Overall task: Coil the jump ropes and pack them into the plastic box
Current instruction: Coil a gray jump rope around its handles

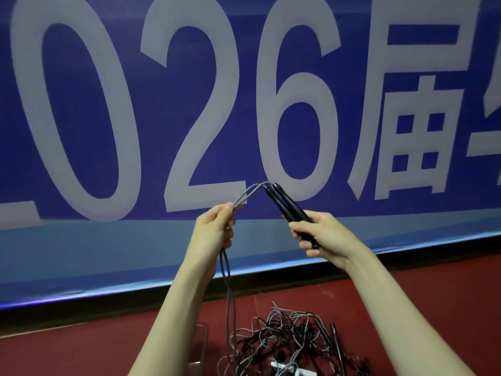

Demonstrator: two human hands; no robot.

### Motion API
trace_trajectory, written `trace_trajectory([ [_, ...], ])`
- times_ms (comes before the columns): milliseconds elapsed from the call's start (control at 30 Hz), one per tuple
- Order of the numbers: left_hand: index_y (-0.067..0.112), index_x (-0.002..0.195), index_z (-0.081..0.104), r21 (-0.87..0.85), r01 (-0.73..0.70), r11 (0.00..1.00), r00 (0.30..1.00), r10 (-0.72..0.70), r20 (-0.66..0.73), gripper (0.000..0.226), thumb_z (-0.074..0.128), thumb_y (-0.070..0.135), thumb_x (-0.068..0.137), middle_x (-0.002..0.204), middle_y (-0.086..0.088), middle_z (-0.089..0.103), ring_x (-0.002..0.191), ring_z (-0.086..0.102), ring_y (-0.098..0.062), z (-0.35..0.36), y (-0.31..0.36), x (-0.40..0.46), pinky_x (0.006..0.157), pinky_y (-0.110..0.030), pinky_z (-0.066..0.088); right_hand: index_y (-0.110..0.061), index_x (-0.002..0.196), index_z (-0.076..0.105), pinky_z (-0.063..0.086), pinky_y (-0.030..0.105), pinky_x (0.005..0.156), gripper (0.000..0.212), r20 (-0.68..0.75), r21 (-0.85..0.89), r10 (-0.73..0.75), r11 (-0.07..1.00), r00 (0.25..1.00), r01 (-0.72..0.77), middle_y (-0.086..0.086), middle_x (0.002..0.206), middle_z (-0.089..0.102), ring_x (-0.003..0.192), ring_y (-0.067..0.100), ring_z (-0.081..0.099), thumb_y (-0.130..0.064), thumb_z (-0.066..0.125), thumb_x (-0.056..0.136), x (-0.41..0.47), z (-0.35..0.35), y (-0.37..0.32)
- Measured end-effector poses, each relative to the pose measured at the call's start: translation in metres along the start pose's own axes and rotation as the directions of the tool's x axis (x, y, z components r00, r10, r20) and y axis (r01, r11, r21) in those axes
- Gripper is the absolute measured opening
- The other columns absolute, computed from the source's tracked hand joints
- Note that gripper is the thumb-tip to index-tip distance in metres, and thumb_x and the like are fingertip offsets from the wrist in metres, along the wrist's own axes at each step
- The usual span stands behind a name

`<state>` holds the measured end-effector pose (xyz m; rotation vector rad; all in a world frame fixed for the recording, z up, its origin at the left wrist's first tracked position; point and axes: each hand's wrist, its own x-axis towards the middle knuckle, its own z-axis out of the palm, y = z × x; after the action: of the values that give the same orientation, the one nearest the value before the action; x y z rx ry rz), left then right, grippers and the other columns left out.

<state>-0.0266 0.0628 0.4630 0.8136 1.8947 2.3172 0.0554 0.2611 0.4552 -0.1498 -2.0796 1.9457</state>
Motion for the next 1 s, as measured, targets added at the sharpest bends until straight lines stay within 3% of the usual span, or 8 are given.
trace_trajectory([
  [167, 0.008, 0.093, 0.06, 0.125, 0.226, 0.966, 0.924, -0.254, 0.286, 0.023, 0.041, 0.015, 0.103, 0.061, 0.001, 0.051, 0.049, 0.047, -0.009, 0.013, -0.021, -0.008, 0.05, -0.018, 0.041, -0.003, 0.092, 0.056, 0.024, 0.019, 0.037, 0.004, -0.255, 0.146, -0.038, 0.986, 0.966, 0.077, 0.004, 0.065, 0.045, 0.045, 0.009, 0.032, -0.005, 0.058, 0.095, 0.009, 0.006, 0.003],
  [300, 0.012, 0.09, 0.055, 0.245, 0.339, 0.909, 0.734, -0.418, 0.535, 0.022, 0.039, 0.019, 0.103, 0.067, 0.0, 0.058, 0.063, 0.064, -0.016, 0.014, -0.052, -0.017, 0.069, -0.027, 0.047, -0.005, 0.089, 0.052, 0.04, 0.02, 0.039, 0.009, -0.474, 0.356, 0.008, 0.916, 0.88, 0.184, 0.006, 0.069, 0.048, 0.047, 0.012, 0.044, -0.008, 0.056, 0.097, 0.011, 0.0, -0.001],
  [467, 0.012, 0.088, 0.062, 0.29, 0.39, 0.874, 0.584, -0.479, 0.656, 0.025, 0.048, 0.028, 0.099, 0.071, 0.001, 0.056, 0.07, 0.06, -0.013, 0.005, -0.077, -0.023, 0.076, -0.025, 0.049, -0.007, 0.099, 0.054, 0.057, 0.033, 0.067, 0.005, -0.564, 0.334, -0.078, 0.889, 0.822, 0.314, 0.008, 0.086, 0.06, 0.083, 0.022, 0.062, -0.012, 0.054, 0.1, 0.007, -0.012, 0.006],
  [600, 0.011, 0.085, 0.063, 0.305, 0.356, 0.883, 0.579, -0.464, 0.67, 0.027, 0.047, 0.029, 0.098, 0.065, 0.003, 0.05, 0.06, 0.052, -0.009, 0.006, -0.074, -0.021, 0.067, -0.021, 0.046, -0.011, 0.111, 0.051, 0.055, 0.052, 0.085, 0.01, -0.429, 0.48, -0.058, 0.831, 0.901, 0.282, 0.014, 0.105, 0.071, 0.098, 0.031, 0.071, -0.016, 0.05, 0.102, 0.004, -0.007, 0.003],
  [700, 0.011, 0.084, 0.063, 0.342, 0.274, 0.899, 0.6, -0.438, 0.669, 0.029, 0.045, 0.027, 0.101, 0.062, 0.004, 0.047, 0.057, 0.048, -0.009, 0.011, -0.069, -0.02, 0.062, -0.02, 0.044, -0.012, 0.099, 0.05, 0.05, 0.06, 0.089, 0.006, -0.283, 0.631, -0.038, 0.745, 0.958, 0.216, 0.02, 0.1, 0.072, 0.092, 0.035, 0.072, -0.017, 0.048, 0.102, 0.0, -0.002, -0.007],
  [767, 0.012, 0.084, 0.064, 0.362, 0.228, 0.904, 0.624, -0.421, 0.658, 0.029, 0.047, 0.029, 0.1, 0.061, 0.003, 0.046, 0.056, 0.046, -0.009, 0.012, -0.066, -0.021, 0.061, -0.02, 0.042, -0.01, 0.096, 0.051, 0.055, 0.056, 0.081, 0.008, -0.227, 0.714, -0.05, 0.671, 0.973, 0.201, 0.013, 0.076, 0.068, 0.071, 0.028, 0.071, -0.016, 0.05, 0.101, -0.002, 0.0, -0.011],
  [833, 0.012, 0.082, 0.064, 0.408, 0.173, 0.896, 0.672, -0.41, 0.616, 0.031, 0.048, 0.032, 0.099, 0.059, 0.003, 0.044, 0.054, 0.045, -0.008, 0.011, -0.063, -0.021, 0.059, -0.017, 0.04, -0.008, 0.098, 0.051, 0.059, 0.046, 0.071, 0.007, -0.21, 0.711, -0.071, 0.674, 0.975, 0.202, 0.007, 0.063, 0.055, 0.052, 0.018, 0.055, -0.015, 0.051, 0.1, -0.004, 0.0, -0.013],
  [1000, 0.019, 0.067, 0.064, 0.612, 0.055, 0.789, 0.726, -0.452, 0.518, 0.045, 0.051, 0.055, 0.09, 0.059, 0.004, 0.053, 0.061, 0.049, -0.01, -0.005, -0.064, -0.017, 0.068, -0.021, 0.039, -0.009, 0.103, 0.05, 0.047, 0.03, 0.066, 0.018, -0.201, 0.58, -0.097, 0.79, 0.975, 0.198, 0.0, 0.06, 0.047, 0.045, 0.011, 0.036, -0.027, 0.052, 0.1, -0.006, -0.001, -0.011],
])
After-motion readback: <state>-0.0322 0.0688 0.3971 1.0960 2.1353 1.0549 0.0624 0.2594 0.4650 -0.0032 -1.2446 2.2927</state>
